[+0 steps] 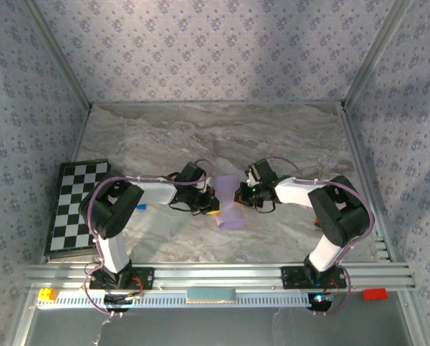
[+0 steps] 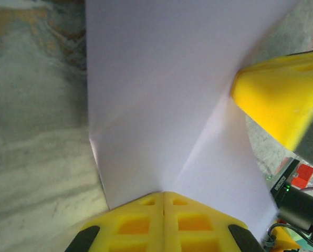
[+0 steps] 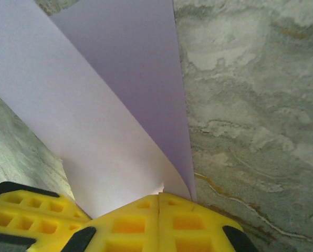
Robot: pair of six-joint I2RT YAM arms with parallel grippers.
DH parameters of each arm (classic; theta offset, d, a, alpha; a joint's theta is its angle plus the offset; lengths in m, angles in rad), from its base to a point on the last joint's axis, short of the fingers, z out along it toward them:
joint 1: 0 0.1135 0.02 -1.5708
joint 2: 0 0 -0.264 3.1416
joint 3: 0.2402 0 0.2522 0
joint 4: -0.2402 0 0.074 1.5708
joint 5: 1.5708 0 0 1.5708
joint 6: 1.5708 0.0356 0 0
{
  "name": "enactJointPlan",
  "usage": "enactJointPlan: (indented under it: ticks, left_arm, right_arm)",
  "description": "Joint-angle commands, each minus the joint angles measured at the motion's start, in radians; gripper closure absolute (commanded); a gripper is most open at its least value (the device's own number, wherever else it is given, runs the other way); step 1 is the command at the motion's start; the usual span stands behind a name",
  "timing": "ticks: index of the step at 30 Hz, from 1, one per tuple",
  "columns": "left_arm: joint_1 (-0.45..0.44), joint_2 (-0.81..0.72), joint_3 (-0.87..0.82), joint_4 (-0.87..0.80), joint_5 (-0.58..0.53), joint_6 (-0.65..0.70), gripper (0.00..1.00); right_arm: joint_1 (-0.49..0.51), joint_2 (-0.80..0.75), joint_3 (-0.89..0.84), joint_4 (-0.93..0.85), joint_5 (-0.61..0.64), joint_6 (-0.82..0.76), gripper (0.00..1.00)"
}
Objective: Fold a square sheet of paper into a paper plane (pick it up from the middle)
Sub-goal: Fold the paper in half at the center of the table.
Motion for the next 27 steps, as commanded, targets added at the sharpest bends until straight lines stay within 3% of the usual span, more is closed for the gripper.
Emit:
enactJointPlan:
  ticks: [1,9,21,27]
  left_arm:
    - [-0.012,-0.085,0.016,-0.044,-0.009,0.005,0.97]
    - [-0.041,-0.072,-0.023,0.001,0.017,-0.022,0.97]
    - [-0.068,-0.021,-0.106,0.000,-0.042,0.011,0.97]
    - [-0.087,-0.071,-0.107,0.004,-0.045,-0.001,0.96]
  right_arm:
    - [0.005,0.044,-0.054,-0.143,0.121,0.007,1.00]
    - [0.007,0.044,-0.051,-0.142,0.119,0.008,1.00]
    - [0.006,0.046,-0.059,-0.140,0.123,0.009,1.00]
    - [0.007,0.048,-0.054,-0.139,0.122,0.009,1.00]
